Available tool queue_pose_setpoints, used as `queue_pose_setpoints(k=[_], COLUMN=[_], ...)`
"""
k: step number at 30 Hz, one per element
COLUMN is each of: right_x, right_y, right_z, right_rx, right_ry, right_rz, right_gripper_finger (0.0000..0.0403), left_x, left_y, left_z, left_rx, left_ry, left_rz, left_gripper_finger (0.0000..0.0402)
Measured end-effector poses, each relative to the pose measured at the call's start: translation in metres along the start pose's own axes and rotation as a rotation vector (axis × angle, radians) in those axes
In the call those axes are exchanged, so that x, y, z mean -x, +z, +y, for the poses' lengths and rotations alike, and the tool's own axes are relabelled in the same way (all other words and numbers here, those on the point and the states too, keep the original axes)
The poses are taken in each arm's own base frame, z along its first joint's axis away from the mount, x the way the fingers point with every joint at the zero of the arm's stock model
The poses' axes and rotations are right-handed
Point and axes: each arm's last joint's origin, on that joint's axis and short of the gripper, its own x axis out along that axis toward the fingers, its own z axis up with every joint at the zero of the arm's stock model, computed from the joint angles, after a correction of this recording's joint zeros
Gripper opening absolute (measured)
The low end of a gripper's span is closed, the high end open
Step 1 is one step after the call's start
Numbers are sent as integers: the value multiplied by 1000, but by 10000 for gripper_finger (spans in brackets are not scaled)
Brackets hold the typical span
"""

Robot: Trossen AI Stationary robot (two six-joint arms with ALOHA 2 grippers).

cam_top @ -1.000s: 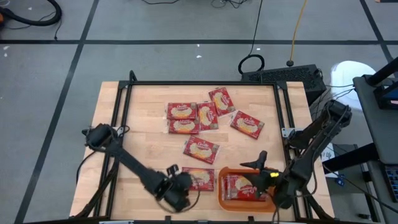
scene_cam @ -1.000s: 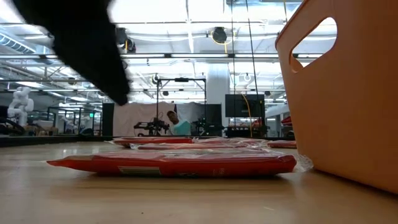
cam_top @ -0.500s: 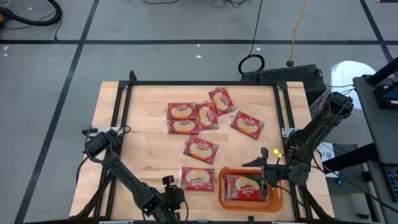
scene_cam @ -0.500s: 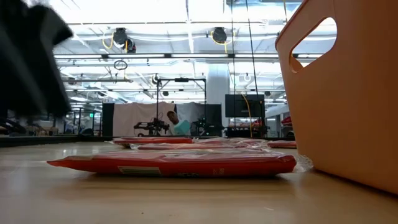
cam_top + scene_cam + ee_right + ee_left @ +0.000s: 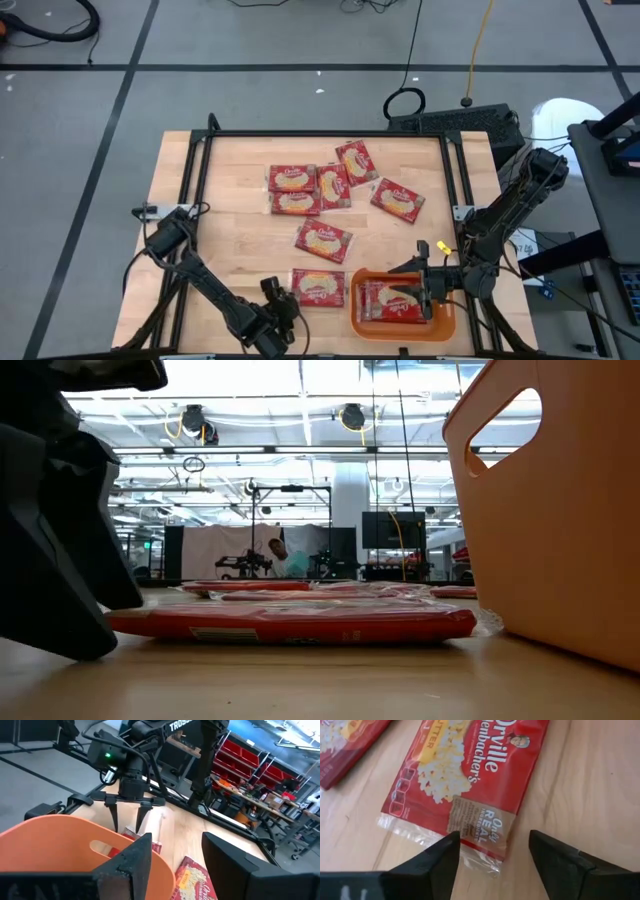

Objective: Sort popcorn bags into baskets
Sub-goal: Put the red popcorn bag into the orange bin

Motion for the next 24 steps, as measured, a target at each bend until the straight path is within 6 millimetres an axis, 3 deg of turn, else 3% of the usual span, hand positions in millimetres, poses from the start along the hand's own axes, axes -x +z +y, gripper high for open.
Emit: queue_pose_setpoints(k=[3, 11, 17, 24], right_x=[0, 0, -1, -9], right_y=[0, -2, -1, 12], right_z=[0, 1, 1, -4], right_rx=[-12, -99, -227, -300], right_ry=[1, 34, 44, 8], right_rz=[2, 7, 4, -9], right_gripper_finger=[164, 164, 164, 164], left_x=[-2, -6, -3, 21], left_y=[2, 2, 7, 32], left_z=[2, 4, 12, 34], left_rx=[11, -39, 48, 310], left_ry=[11, 37, 103, 82], left_rz=[-6, -18, -88, -108], left_gripper_finger=[199, 16, 11, 5])
